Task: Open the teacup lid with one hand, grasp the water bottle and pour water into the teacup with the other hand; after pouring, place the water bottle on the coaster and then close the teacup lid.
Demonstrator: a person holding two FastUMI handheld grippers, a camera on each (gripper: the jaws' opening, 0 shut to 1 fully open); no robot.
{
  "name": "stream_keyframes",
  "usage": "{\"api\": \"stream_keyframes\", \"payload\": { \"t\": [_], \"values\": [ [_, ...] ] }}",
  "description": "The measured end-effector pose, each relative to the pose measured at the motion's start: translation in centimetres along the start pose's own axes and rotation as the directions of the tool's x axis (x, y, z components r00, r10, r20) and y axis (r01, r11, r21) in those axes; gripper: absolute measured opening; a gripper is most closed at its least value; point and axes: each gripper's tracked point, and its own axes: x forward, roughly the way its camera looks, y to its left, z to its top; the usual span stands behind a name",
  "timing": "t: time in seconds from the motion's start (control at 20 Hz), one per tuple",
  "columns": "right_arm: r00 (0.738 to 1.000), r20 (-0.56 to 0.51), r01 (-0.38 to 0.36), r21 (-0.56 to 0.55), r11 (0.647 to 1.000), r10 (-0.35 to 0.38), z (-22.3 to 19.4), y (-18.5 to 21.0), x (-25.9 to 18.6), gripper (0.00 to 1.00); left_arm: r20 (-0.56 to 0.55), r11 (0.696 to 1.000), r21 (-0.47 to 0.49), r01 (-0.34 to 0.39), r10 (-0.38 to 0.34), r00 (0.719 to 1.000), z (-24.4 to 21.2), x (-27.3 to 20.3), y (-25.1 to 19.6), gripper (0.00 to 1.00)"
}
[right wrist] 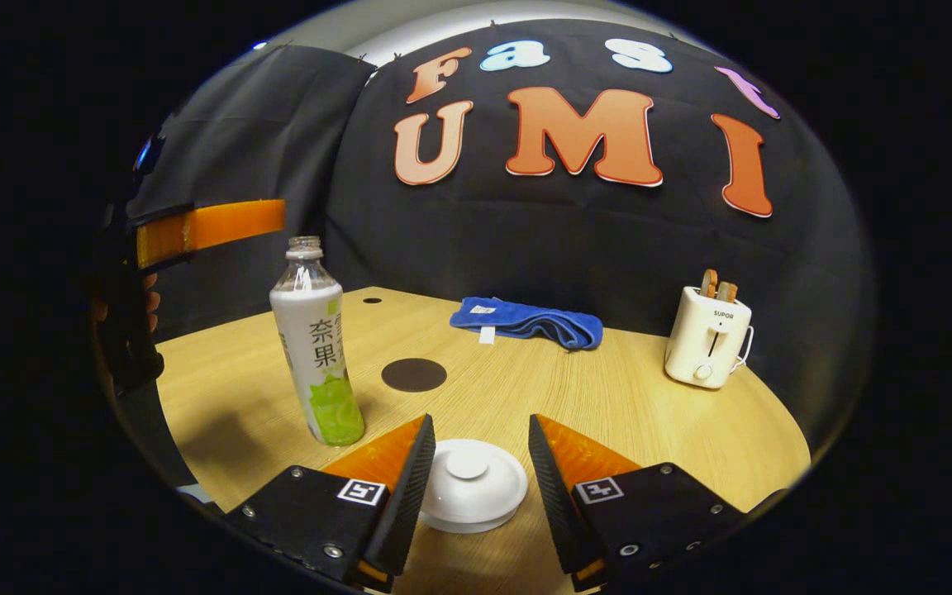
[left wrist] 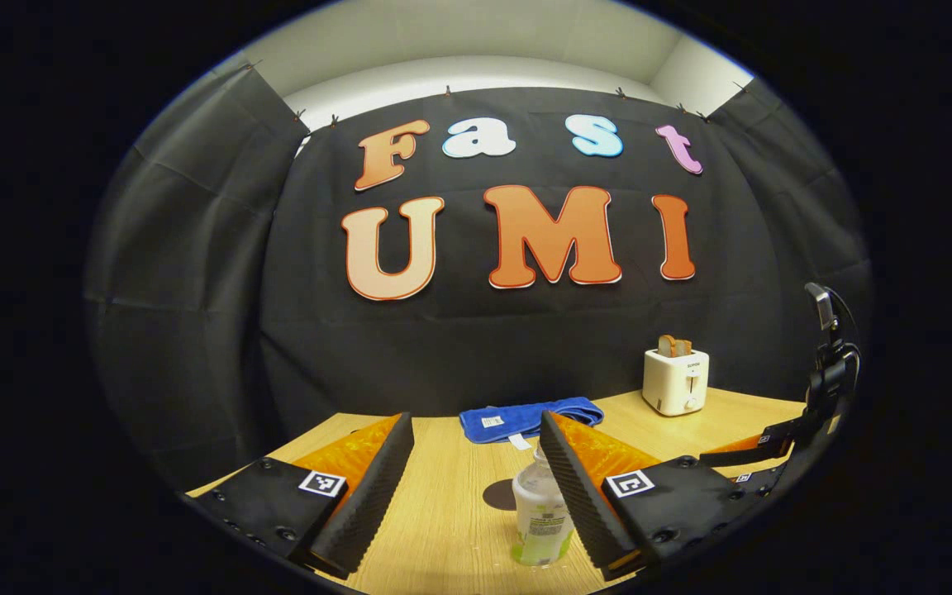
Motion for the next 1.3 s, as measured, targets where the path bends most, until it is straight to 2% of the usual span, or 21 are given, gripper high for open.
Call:
{"api": "stream_keyframes", "payload": {
  "t": [0.1, 0.35, 0.45, 0.55, 0.95, 1.0, 1.05, 1.3],
  "values": [
    [1.0, -0.019, 0.006, -0.004, 1.0, -0.006, -0.7, -0.1, 0.4, 0.66, -0.015, 1.0, 0.007, 0.003, -0.003, 1.0, -0.6, 0.0, -0.2, 0.99],
    [0.999, -0.039, -0.013, 0.019, 1.0, 0.013, -1.3, 0.3, 0.9, 0.44, -0.042, 0.999, 0.034, 0.004, -0.002, 0.999, -1.7, -0.2, -0.4, 0.98],
    [0.999, -0.04, -0.017, 0.009, 1.0, 0.018, -1.3, 0.4, 1.0, 0.39, -0.043, 0.999, 0.038, 0.007, -0.006, 0.999, -1.5, -0.1, -0.4, 0.99],
    [0.999, -0.04, -0.011, 0.006, 1.0, 0.012, -1.2, 0.3, 1.1, 0.28, -0.032, 0.999, 0.032, 0.005, -0.004, 0.999, -1.3, -0.2, -0.2, 0.99],
    [0.999, -0.02, -0.024, 0.079, 0.997, 0.025, -1.1, 0.2, 1.0, 0.21, -0.079, 1.0, 0.0, 0.011, -0.011, 0.997, -4.0, -1.6, 0.1, 0.99],
    [1.0, -0.016, -0.023, 0.079, 0.997, 0.024, -0.9, 0.3, 0.8, 0.17, -0.083, 1.0, 0.001, 0.014, -0.014, 0.996, -4.3, -1.7, 0.0, 0.99],
    [1.0, -0.008, -0.02, 0.077, 0.997, 0.02, -0.6, 0.2, 0.8, 0.21, -0.088, 1.0, 0.001, 0.022, -0.022, 0.996, -4.5, -2.0, -0.2, 0.99],
    [0.999, 0.023, -0.024, 0.092, 0.995, 0.022, 0.6, 0.2, 0.3, 0.21, -0.091, 0.999, -0.017, 0.037, -0.038, 0.995, -5.6, -2.5, -0.8, 0.99]
  ]
}}
